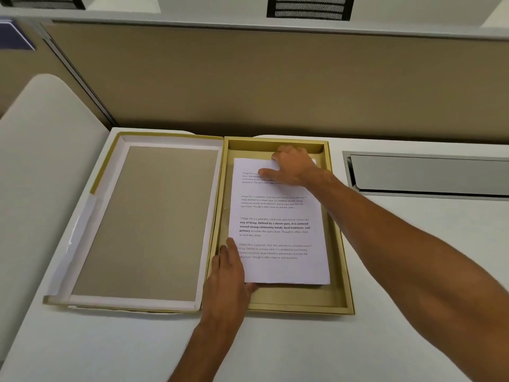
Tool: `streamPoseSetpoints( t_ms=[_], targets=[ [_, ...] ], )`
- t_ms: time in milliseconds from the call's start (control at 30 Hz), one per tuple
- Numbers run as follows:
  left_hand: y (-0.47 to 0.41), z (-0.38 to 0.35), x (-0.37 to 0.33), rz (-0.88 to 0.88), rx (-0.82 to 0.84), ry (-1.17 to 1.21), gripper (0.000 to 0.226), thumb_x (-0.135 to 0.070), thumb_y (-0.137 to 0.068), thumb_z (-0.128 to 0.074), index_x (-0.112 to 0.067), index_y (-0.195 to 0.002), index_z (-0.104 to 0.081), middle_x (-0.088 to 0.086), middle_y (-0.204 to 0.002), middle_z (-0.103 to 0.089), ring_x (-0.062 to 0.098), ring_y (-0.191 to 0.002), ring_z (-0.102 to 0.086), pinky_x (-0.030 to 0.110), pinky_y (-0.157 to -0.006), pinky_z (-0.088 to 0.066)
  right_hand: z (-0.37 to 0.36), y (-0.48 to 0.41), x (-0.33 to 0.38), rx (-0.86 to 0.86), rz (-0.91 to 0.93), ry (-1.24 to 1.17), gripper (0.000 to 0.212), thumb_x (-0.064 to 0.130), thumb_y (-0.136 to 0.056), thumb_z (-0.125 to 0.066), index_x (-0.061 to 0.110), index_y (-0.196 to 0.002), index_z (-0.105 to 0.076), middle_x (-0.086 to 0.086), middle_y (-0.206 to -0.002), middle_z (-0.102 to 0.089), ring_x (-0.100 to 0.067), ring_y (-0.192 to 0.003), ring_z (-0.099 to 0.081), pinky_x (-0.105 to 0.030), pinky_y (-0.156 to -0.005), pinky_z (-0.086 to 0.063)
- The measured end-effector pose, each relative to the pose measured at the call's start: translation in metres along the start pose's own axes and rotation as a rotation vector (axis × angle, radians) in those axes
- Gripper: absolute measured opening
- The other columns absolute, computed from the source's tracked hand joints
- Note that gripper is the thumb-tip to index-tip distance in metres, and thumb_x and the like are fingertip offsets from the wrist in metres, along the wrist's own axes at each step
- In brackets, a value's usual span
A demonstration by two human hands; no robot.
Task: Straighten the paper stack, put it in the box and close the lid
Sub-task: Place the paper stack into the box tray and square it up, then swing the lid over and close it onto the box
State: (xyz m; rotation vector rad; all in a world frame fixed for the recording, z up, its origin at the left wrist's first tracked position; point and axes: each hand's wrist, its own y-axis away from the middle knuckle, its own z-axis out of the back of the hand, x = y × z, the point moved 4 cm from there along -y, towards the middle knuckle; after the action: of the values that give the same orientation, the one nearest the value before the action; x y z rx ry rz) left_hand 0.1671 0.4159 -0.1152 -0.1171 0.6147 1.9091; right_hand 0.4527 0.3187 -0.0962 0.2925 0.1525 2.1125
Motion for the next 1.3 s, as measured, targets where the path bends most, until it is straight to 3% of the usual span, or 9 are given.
streamPoseSetpoints(
  t_ms=[133, 267, 400, 667, 833, 1067, 1133, 1233, 1300],
  targets=[
    [0.000, 0.006, -0.003, 0.034, 0.056, 0.126, 0.137, -0.056, -0.067, -0.082, -0.020, -0.154, 0.017, 0.004, -0.161, -0.024, 0.025, -0.142, -0.035, 0.042, -0.109, -0.043, 0.011, 0.046, 0.000, -0.223, -0.171, -0.274, 0.070, 0.059, -0.095, -0.050, 0.011, -0.146, -0.044, -0.011, -0.153, -0.044, -0.031, -0.139, -0.041, -0.048, -0.111, -0.034],
    [-0.010, 0.024, -0.010, 0.036, -0.015, 0.433, 0.118, -0.060, -0.063, -0.083, -0.024, -0.153, -0.014, -0.001, -0.148, -0.044, 0.021, -0.131, -0.047, 0.033, -0.095, -0.047, -0.006, 0.132, 0.004, -0.420, -0.370, -0.571, 0.052, 0.043, -0.096, -0.058, 0.014, -0.139, -0.051, -0.006, -0.143, -0.053, -0.024, -0.128, -0.052, -0.027, -0.093, -0.036],
    [-0.036, 0.041, -0.018, -0.011, -0.020, 0.575, 0.086, -0.054, -0.078, -0.074, -0.025, -0.147, -0.032, -0.003, -0.143, -0.053, 0.015, -0.122, -0.055, 0.026, -0.085, -0.043, -0.033, 0.190, 0.012, -0.315, -0.490, -0.628, 0.054, 0.040, -0.096, -0.061, 0.016, -0.141, -0.045, -0.005, -0.143, -0.049, -0.024, -0.129, -0.049, -0.027, -0.093, -0.037],
    [-0.063, 0.045, -0.020, 0.028, 0.042, 0.601, 0.067, -0.043, -0.086, -0.072, -0.019, -0.140, -0.041, 0.000, -0.140, -0.059, 0.010, -0.106, -0.057, 0.010, -0.061, -0.039, -0.052, 0.215, 0.025, -0.184, -0.595, -0.776, 0.054, 0.039, -0.095, -0.061, 0.014, -0.139, -0.042, -0.006, -0.137, -0.054, -0.022, -0.120, -0.056, -0.035, -0.096, -0.054],
    [-0.065, 0.045, -0.019, 0.069, 0.039, 0.590, 0.066, -0.042, -0.087, -0.071, -0.016, -0.140, -0.041, 0.003, -0.140, -0.059, 0.024, -0.119, -0.061, 0.026, -0.077, -0.047, -0.054, 0.214, 0.026, -0.169, -0.624, -0.814, 0.051, 0.040, -0.095, -0.062, 0.013, -0.135, -0.046, -0.006, -0.134, -0.056, -0.023, -0.117, -0.058, -0.037, -0.092, -0.056],
    [-0.062, 0.047, -0.022, 0.085, 0.040, 0.576, 0.061, -0.035, -0.091, -0.069, -0.012, -0.140, -0.041, 0.006, -0.140, -0.059, 0.026, -0.120, -0.061, 0.026, -0.080, -0.046, -0.055, 0.213, 0.021, -0.159, -0.616, -0.791, 0.047, 0.039, -0.095, -0.062, 0.009, -0.130, -0.051, -0.009, -0.131, -0.059, -0.023, -0.113, -0.059, -0.029, -0.082, -0.052],
    [-0.057, 0.054, -0.021, 0.074, 0.020, 0.553, 0.053, -0.035, -0.094, -0.065, -0.011, -0.138, -0.046, 0.008, -0.137, -0.062, 0.024, -0.111, -0.065, 0.020, -0.074, -0.048, -0.053, 0.216, 0.021, -0.165, -0.608, -0.774, 0.053, 0.039, -0.096, -0.061, 0.009, -0.137, -0.047, -0.009, -0.137, -0.057, -0.024, -0.118, -0.058, -0.030, -0.087, -0.052],
    [-0.039, 0.070, -0.020, 0.003, -0.118, 0.507, 0.037, -0.033, -0.097, -0.061, -0.008, -0.124, -0.057, 0.005, -0.124, -0.068, 0.002, -0.074, -0.059, 0.002, -0.049, -0.042, -0.048, 0.230, 0.026, -0.218, -0.564, -0.709, 0.064, 0.042, -0.098, -0.058, 0.012, -0.150, -0.035, -0.007, -0.150, -0.046, -0.026, -0.133, -0.050, -0.038, -0.104, -0.046],
    [-0.017, 0.079, -0.010, 0.017, -0.223, 0.598, 0.039, -0.029, -0.095, -0.063, -0.011, -0.129, -0.061, -0.009, -0.119, -0.064, -0.003, -0.077, -0.058, -0.001, -0.051, -0.040, -0.044, 0.247, 0.035, -0.265, -0.491, -0.673, 0.066, 0.042, -0.098, -0.055, 0.016, -0.153, -0.030, -0.003, -0.154, -0.041, -0.023, -0.137, -0.045, -0.034, -0.109, -0.039]
  ],
)
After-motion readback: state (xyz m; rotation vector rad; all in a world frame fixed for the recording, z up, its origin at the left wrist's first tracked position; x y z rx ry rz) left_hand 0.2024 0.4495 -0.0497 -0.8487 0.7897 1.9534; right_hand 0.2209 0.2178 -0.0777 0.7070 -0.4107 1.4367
